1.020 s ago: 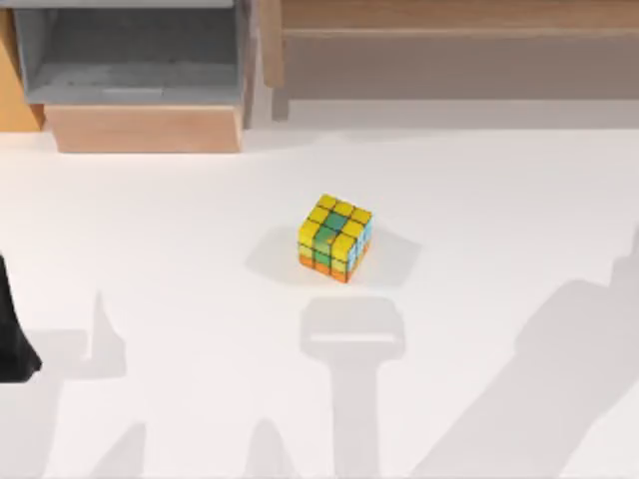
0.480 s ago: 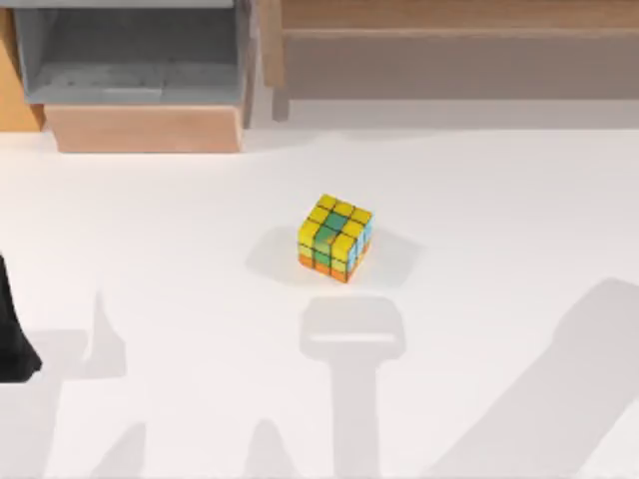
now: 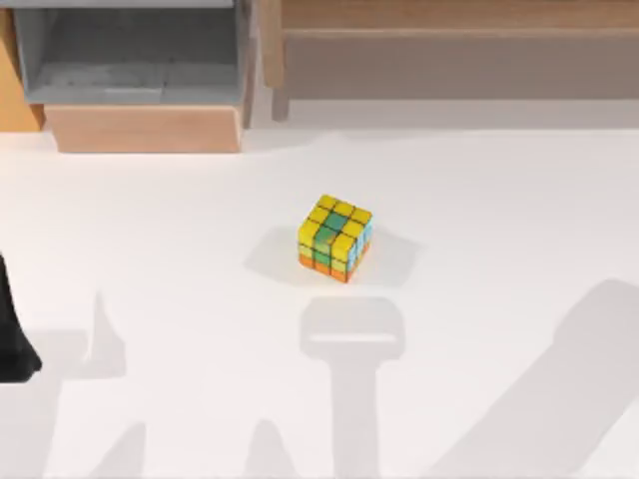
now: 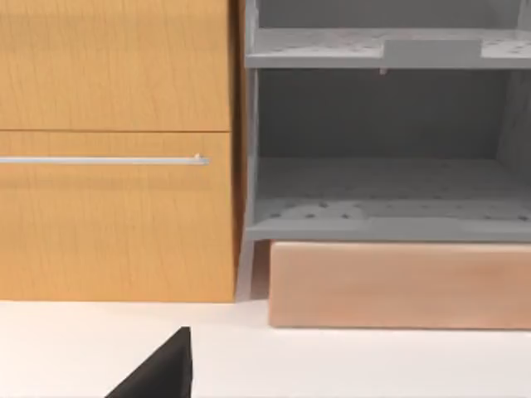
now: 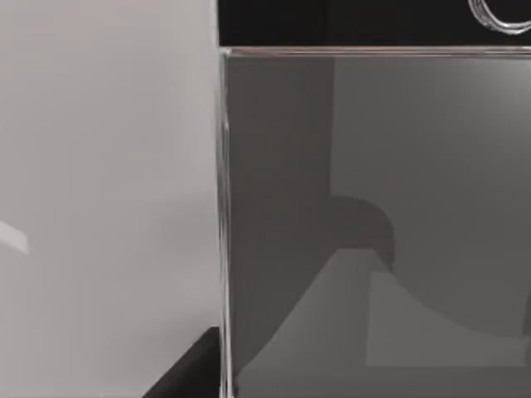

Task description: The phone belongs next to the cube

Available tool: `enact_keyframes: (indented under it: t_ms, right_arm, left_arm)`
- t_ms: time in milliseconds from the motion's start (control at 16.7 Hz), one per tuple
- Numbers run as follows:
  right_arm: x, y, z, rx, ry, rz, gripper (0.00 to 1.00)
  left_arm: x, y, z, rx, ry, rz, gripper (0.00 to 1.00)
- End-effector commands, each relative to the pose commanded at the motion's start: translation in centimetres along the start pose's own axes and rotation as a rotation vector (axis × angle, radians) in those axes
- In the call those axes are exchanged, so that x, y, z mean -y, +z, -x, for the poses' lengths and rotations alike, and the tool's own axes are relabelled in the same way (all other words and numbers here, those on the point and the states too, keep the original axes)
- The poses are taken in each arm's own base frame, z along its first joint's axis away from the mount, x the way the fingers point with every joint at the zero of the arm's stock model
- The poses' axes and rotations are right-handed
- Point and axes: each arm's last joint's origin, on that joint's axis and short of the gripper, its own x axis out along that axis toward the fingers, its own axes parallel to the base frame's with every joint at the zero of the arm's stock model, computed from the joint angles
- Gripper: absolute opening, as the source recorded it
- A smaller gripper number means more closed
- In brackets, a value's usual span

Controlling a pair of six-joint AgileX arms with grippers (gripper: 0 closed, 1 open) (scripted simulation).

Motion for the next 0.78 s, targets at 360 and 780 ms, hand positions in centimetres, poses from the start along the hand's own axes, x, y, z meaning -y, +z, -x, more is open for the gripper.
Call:
enact_keyframes:
  t_ms: [360,780]
  right_arm:
    - [0.0,0.0,0.0,0.0,0.0,0.0,0.02]
    - [0.0,0.0,0.0,0.0,0.0,0.0,0.0]
  left_arm:
    - [0.0,0.0,0.0,0.0,0.0,0.0,1.0]
    - [0.0,0.0,0.0,0.0,0.0,0.0,1.0]
